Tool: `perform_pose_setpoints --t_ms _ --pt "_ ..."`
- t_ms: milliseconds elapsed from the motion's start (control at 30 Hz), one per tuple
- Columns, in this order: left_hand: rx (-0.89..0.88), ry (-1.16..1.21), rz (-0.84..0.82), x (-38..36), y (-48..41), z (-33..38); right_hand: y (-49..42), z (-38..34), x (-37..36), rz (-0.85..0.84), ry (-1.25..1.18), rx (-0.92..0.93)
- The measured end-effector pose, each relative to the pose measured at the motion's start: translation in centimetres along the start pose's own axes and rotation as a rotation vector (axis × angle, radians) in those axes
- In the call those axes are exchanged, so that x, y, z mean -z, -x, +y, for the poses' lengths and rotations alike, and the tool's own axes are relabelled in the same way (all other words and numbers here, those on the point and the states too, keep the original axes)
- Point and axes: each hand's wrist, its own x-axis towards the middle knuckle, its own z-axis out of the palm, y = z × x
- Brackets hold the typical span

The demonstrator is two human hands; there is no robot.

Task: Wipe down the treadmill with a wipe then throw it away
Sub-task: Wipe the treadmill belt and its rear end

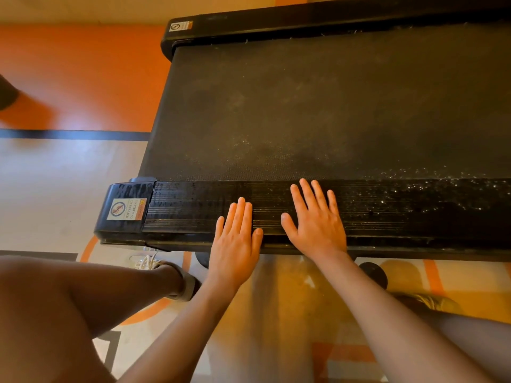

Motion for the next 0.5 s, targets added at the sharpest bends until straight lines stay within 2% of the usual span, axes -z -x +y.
perform_pose_setpoints --t_ms 267,500 --pt "-0.007 -0.030 -0.064 1.4 -7.0 0.3 0.0 0.2 0.0 -0.006 0.013 0.000" --pt "-0.014 0.012 -0.010 0.2 -0.6 0.5 0.0 0.0 0.0 0.005 0.001 -0.003"
